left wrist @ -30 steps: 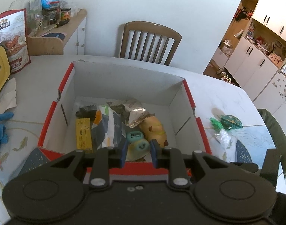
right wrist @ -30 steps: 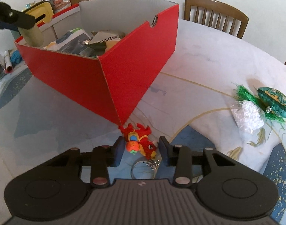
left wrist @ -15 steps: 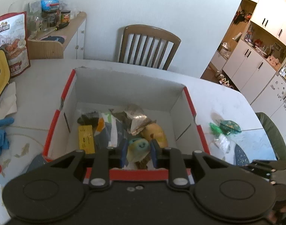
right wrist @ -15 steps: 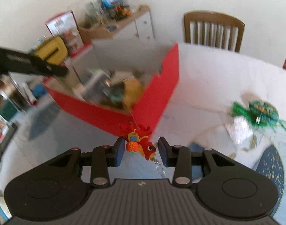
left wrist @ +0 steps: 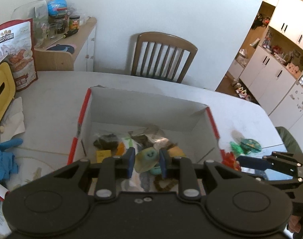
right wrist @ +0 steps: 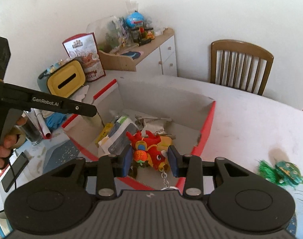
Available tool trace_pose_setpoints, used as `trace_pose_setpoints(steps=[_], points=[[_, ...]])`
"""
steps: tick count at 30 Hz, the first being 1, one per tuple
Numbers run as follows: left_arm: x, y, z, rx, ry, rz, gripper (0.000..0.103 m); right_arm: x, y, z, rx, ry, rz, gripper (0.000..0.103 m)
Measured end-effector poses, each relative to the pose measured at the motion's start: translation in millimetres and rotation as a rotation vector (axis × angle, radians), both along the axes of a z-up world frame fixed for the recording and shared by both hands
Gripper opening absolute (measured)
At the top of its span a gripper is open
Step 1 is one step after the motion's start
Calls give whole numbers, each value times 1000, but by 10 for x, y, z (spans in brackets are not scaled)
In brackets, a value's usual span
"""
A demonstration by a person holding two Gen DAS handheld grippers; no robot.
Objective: Organize objects
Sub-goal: 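Lower both items into the box and open both grippers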
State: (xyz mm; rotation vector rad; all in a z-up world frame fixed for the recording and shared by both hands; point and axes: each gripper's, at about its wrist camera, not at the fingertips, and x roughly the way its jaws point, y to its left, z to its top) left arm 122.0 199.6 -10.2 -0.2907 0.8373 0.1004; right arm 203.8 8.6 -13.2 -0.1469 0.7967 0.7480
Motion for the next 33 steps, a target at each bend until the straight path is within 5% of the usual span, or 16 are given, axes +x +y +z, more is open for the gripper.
trace_pose_setpoints(steps=[19,33], points=[[246,182,-568,76,150,-32,24,353,742,-635,-138,56,-13,35],[303,113,-741,86,233,-67,33,225,550,-568,-68,93,-4,41]])
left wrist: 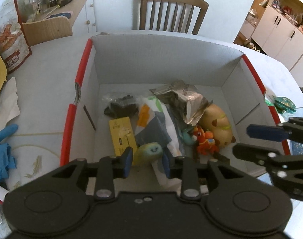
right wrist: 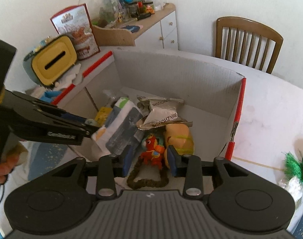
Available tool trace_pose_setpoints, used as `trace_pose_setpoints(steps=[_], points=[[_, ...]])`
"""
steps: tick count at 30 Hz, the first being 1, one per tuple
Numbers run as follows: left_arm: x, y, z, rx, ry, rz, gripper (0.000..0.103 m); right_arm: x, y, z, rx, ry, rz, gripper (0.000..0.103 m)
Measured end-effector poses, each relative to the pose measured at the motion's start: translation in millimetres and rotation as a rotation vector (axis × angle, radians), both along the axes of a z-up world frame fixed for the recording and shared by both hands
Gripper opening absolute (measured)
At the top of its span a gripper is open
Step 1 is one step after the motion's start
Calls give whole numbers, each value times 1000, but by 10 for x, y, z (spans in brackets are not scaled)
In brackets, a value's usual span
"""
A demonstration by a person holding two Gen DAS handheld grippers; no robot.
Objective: Organize objects
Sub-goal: 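Lower both items into the box and open both grippers, then withdraw both grippers from the box back toward the remaining items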
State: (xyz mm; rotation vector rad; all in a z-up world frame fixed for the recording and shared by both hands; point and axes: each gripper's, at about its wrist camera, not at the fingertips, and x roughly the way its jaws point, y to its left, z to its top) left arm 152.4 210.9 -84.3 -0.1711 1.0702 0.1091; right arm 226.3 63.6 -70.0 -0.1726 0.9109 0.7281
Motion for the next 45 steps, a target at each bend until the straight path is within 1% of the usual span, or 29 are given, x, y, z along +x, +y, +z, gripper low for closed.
trace_pose_setpoints(steps=[2,5,9,11,14,18,20,22,24,29,31,34,37,40,42,45], points=[[-18,-18,17,13,-4,3,36,-16,-66,49,34,6,-7,49],[-45,-51,65,28,-17,8,47,-43,-141,119,68,7,-16,49],[-110,-89,162,45,-44,13,56,-114,-225,194,86,-2,-14,50],[-152,-123,213,55,-60,13,59,-157,-283,239,101,-7,-15,56],[-211,-193,289,67,-86,14,66,-225,-368,310,131,-13,-16,58],[-280,-327,413,74,-122,7,68,-310,-494,407,154,-23,-13,59],[-312,-414,474,76,-139,0,70,-352,-565,454,164,-30,-14,62],[-341,-511,541,79,-157,-12,72,-392,-653,498,176,-37,-17,65],[-376,-609,597,78,-176,-19,78,-427,-737,529,181,-40,-19,65],[-437,-881,721,68,-208,-46,80,-499,-1008,586,204,-47,-32,69],[-436,-988,741,63,-212,-58,82,-521,-1141,600,214,-44,-43,70],[-436,-1166,762,60,-221,-76,84,-549,-1380,622,224,-41,-56,76],[-420,-1332,772,54,-229,-87,90,-571,-1612,636,226,-43,-66,77],[-384,-1515,766,57,-234,-103,96,-564,-1857,624,224,-41,-85,82],[-355,-1617,753,62,-234,-111,101,-548,-1997,609,215,-43,-98,82],[-284,-1777,718,67,-230,-121,102,-499,-2231,569,195,-43,-123,83]])
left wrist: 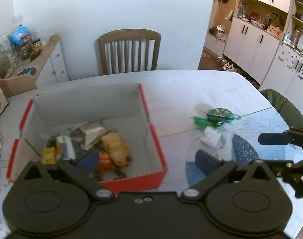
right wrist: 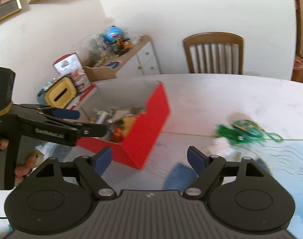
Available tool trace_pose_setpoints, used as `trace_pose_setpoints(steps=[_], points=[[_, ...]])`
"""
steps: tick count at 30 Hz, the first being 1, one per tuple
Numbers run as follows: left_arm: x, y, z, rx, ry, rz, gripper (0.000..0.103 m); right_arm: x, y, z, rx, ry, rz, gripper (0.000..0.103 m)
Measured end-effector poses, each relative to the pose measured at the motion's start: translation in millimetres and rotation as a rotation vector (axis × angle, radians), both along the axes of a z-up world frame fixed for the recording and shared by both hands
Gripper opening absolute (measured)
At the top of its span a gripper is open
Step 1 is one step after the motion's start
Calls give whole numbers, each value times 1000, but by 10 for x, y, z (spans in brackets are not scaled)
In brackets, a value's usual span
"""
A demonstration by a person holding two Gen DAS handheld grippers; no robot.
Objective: Organize objects
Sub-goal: 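Withdraw both grippers from the box back toward the remaining items, then grasp the clear bag of white beads with the left gripper while the right grasps the green plush doll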
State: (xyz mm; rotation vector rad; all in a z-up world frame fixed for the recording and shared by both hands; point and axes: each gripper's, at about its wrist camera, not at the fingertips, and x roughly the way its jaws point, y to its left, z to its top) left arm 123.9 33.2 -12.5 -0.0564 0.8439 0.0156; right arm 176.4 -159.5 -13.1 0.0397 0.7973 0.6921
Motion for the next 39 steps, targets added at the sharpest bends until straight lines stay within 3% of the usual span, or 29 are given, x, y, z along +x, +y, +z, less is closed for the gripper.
trace_pose_setpoints(steps=[12,19,39], points=[[386,-665,-251,-25,17,-35,103,475,-698,-147,-75,0,-84,83],[673,-972,-468,-103,61,32,103,937,-991,-319,-88,23,-140,83],[1224,-1405,-972,-59,71,48,103,1778,-855,-857,-109,110,-95,83]])
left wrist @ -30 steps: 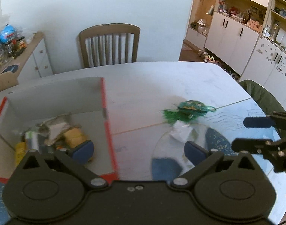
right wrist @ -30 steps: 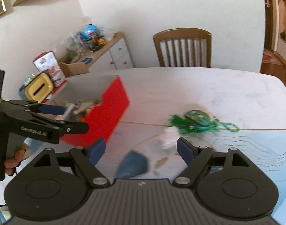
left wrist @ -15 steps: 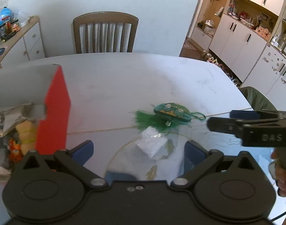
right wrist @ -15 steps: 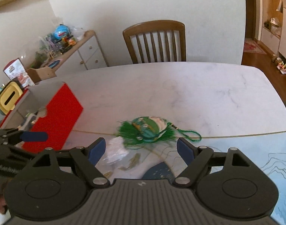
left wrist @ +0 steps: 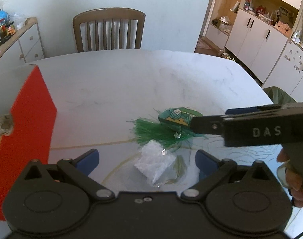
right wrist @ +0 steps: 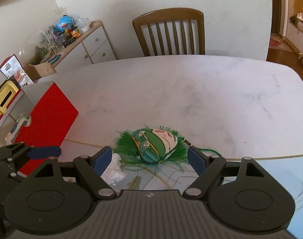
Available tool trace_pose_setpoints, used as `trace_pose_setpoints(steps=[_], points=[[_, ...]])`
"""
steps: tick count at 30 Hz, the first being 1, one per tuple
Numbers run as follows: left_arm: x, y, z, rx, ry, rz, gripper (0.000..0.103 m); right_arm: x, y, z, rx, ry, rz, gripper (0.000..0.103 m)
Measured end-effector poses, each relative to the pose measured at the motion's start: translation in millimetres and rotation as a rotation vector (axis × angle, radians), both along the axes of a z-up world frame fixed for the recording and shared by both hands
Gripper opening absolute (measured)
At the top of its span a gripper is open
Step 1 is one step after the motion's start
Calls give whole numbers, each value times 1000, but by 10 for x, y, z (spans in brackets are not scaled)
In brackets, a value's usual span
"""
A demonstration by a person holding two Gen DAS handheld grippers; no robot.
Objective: Organize objects
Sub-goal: 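Grasp the clear bag of white beads with the left gripper while the right grasps the green plush doll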
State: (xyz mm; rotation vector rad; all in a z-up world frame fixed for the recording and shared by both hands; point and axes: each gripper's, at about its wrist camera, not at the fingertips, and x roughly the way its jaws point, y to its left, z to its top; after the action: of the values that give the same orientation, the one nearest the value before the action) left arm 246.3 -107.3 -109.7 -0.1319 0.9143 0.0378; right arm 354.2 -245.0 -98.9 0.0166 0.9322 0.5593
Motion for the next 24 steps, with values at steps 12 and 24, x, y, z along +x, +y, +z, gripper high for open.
trace_pose_setpoints(steps=[12,24], points=[[206,18,-274,-6,33,-3,97,293,202,-303,-13,30,34,83],[161,-84,-419,-4,49,-59,69,328,232,-477,-41,40,24,83]])
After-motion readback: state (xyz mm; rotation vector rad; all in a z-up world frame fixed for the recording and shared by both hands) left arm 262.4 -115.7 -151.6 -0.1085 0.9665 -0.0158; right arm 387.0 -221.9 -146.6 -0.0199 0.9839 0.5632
